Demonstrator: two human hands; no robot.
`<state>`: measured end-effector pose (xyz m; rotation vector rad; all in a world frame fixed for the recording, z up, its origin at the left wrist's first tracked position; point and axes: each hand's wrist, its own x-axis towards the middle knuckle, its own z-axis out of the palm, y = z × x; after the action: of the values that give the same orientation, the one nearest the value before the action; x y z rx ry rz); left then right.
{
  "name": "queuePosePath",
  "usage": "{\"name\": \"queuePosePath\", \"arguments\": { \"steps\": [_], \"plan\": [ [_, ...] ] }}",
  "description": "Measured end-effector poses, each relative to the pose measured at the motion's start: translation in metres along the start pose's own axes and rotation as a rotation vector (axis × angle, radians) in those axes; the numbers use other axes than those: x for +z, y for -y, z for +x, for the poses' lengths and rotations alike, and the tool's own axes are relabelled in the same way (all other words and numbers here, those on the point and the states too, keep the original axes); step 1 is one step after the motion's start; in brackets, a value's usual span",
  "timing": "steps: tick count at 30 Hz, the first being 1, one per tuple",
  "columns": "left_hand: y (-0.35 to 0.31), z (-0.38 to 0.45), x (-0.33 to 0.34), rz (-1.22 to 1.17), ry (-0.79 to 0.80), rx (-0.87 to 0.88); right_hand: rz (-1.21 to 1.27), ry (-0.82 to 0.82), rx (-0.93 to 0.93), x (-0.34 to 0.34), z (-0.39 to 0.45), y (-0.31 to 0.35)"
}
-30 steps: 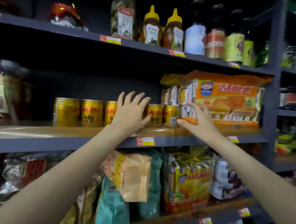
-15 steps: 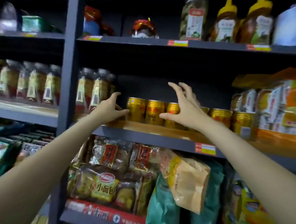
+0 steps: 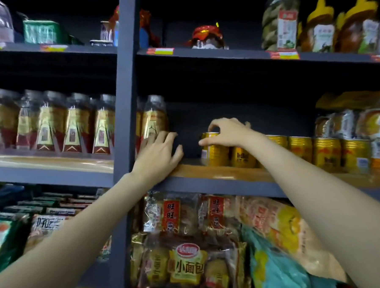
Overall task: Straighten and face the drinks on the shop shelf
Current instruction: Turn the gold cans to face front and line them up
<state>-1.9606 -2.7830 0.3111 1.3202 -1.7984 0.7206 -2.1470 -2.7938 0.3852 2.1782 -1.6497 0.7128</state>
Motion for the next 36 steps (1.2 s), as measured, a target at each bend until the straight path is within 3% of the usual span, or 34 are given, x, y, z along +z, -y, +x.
{"name": "queuePosePath", "arguments": {
  "steps": [3, 5, 7, 10, 15, 16, 18, 21, 23, 26, 28, 33, 36],
  "plan": [
    [0.005, -0.005, 0.006, -0.003, -0.102, 0.071, 0.216, -0.048, 0.051, -0.004, -0.001, 0.004],
    [0.007, -0.004, 0.004, -0.087, -0.080, 0.087, 0.520, -0.208, 0.101, -0.011, -0.008, 0.004],
    [0.008, -0.004, 0.002, -0.218, -0.064, 0.102, 0.844, -0.392, 0.151, -0.018, -0.019, 0.002],
    [0.006, -0.003, -0.010, -0.538, -0.054, 0.119, 1.225, -0.413, 0.119, -0.031, -0.038, 0.005],
    [-0.019, 0.004, -0.027, -1.198, 0.311, -0.009, 1.511, -0.343, -0.007, -0.036, -0.063, 0.017],
    [-0.025, 0.004, -0.029, -1.349, 0.341, -0.065, 1.539, -0.335, -0.027, -0.035, -0.065, 0.016],
    [-0.027, 0.004, -0.031, -1.465, 0.246, -0.055, 1.503, -0.277, -0.041, -0.034, -0.069, 0.012],
    [-0.015, 0.008, -0.034, -1.132, -0.012, 0.213, 1.259, -0.114, 0.065, -0.033, -0.074, 0.007],
    [-0.014, 0.009, -0.039, -1.002, -0.041, 0.350, 1.268, -0.087, 0.159, -0.030, -0.076, 0.005],
    [-0.020, 0.005, -0.041, -1.069, -0.031, 0.396, 1.366, -0.124, 0.198, -0.030, -0.081, 0.005],
    [-0.025, 0.002, -0.039, -1.185, 0.019, 0.312, 1.408, -0.160, 0.164, -0.030, -0.083, 0.005],
    [-0.031, -0.002, -0.038, -1.703, 0.258, -0.132, 1.377, -0.269, 0.031, -0.030, -0.086, 0.007],
    [-0.028, -0.002, -0.036, -1.750, 0.252, -0.190, 1.409, -0.234, -0.023, -0.029, -0.088, 0.006]
  ]
}}
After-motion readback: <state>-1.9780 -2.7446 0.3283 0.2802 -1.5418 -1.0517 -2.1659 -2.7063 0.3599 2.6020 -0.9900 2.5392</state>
